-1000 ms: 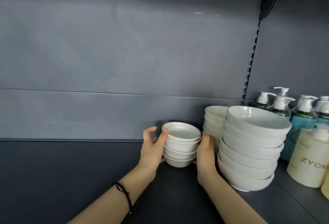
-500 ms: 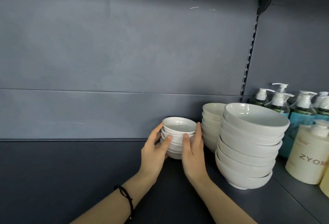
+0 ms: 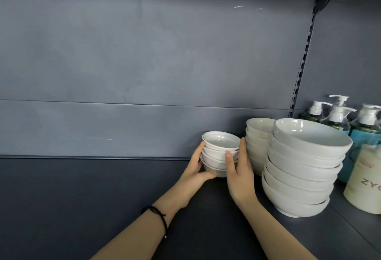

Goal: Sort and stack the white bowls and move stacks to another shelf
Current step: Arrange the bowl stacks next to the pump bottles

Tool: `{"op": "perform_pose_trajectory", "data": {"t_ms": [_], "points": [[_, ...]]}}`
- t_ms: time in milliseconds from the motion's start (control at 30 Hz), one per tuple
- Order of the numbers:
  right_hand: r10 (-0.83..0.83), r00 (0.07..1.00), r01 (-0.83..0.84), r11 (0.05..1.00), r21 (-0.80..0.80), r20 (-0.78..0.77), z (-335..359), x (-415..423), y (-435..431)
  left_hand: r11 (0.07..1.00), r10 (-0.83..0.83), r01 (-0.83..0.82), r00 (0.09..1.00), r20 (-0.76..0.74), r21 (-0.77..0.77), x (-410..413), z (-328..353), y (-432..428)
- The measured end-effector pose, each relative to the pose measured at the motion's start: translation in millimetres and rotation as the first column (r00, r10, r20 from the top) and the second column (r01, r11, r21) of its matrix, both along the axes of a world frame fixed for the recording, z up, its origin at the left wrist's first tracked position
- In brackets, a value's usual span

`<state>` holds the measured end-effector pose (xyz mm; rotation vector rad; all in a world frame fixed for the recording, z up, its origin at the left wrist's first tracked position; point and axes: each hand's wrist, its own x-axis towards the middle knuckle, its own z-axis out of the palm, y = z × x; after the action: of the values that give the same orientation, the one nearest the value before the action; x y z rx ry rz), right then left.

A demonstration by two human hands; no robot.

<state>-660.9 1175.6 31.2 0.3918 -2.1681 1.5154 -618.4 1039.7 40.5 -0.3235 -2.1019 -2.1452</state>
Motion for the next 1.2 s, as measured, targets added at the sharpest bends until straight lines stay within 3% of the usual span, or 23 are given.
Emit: {"op": "perform_pose_trajectory", "data": {"t_ms": [167,233,333,400,467,500,567,633,733,867,1033,1200], "points": [[-0.152,0.954,0.204,0.961,0.187,-0.26,10,26,-10,0.949,0.23,-0.252,0.965,-0.129,-0.19,31,22,-13],[-0.094,0.924,0.18,0.962,0.204,-0.37,25,38,-21,0.904,0.236,-0.29,0.951,-0.199,-0.314,52,30,-44],[0.088,0.935,-0.006,0.973,0.233,-0.344,50,55,-60,0.763,0.23,-0.336,0.939,-0.254,-0.552,92,39,-108],[0.208,0.942,-0.112,0.935,0.338,-0.264,63,68,-103,0.539,0.283,-0.42,0.907,-0.313,-0.73,119,47,-152],[0.329,0.928,-0.222,0.865,0.45,-0.174,71,85,-153,0.185,0.287,-0.49,0.856,-0.43,-0.852,147,52,-193],[0.391,0.91,-0.279,0.822,0.496,-0.137,73,96,-179,0.02,0.27,-0.51,0.831,-0.486,-0.86,162,52,-214],[0.489,0.867,-0.34,0.726,0.598,-0.101,77,121,-228,-0.225,0.249,-0.5,0.8,-0.546,-0.836,195,51,-256],[0.558,0.826,-0.35,0.622,0.7,-0.082,80,150,-274,-0.373,0.284,-0.476,0.759,-0.586,-0.797,232,47,-303],[0.666,0.744,-0.376,0.488,0.787,-0.057,78,192,-338,-0.516,0.409,-0.388,0.672,-0.617,-0.764,297,45,-369],[0.767,0.64,-0.408,0.39,0.826,-0.047,71,243,-421,-0.606,0.558,-0.274,0.523,-0.644,-0.747,382,35,-434],[0.859,0.509,-0.414,0.289,0.863,-0.044,66,299,-509,-0.552,0.736,-0.173,0.358,-0.574,-0.816,460,24,-486],[0.891,0.454,-0.412,0.24,0.879,-0.031,57,330,-579,-0.546,0.774,-0.139,0.294,-0.561,-0.826,500,14,-524]]}}
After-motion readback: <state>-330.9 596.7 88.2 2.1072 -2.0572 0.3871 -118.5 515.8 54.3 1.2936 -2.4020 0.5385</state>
